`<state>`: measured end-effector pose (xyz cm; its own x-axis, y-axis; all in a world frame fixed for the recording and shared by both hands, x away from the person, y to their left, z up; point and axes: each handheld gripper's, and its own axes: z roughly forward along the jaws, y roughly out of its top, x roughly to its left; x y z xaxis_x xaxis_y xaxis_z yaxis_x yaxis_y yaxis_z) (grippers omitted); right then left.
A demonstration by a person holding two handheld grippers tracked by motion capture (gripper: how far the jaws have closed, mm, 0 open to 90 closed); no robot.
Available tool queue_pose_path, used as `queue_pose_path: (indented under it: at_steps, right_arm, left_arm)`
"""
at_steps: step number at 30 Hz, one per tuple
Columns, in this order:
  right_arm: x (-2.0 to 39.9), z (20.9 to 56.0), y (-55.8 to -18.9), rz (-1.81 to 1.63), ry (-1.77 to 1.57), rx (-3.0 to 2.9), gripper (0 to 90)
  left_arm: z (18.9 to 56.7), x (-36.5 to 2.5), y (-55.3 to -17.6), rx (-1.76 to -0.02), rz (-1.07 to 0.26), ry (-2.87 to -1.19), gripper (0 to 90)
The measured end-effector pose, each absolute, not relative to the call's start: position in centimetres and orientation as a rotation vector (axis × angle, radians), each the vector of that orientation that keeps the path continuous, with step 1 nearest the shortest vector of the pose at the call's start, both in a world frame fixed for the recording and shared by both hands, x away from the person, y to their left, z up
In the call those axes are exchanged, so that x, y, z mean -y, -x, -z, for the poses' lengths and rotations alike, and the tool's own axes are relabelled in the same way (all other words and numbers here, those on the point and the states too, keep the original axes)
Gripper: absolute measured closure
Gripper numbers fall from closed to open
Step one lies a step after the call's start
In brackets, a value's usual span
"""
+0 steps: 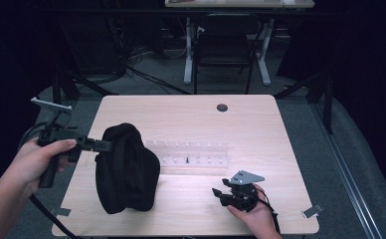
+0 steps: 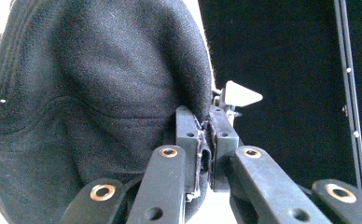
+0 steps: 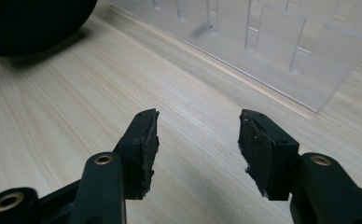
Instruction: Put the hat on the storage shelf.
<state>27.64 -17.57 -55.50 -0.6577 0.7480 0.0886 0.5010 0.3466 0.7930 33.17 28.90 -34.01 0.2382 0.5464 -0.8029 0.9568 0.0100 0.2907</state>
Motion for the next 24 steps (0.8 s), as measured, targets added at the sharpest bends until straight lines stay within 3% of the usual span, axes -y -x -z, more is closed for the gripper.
queue_pose_path:
  at_steps: [24]
  right_arm:
    - [18.2,55.4,-28.0,-1.163,-1.129,-2.289,33.8]
  left_arm:
    - [30.9,-26.7,-35.8,-1.394,0.559,-1.529,85.4]
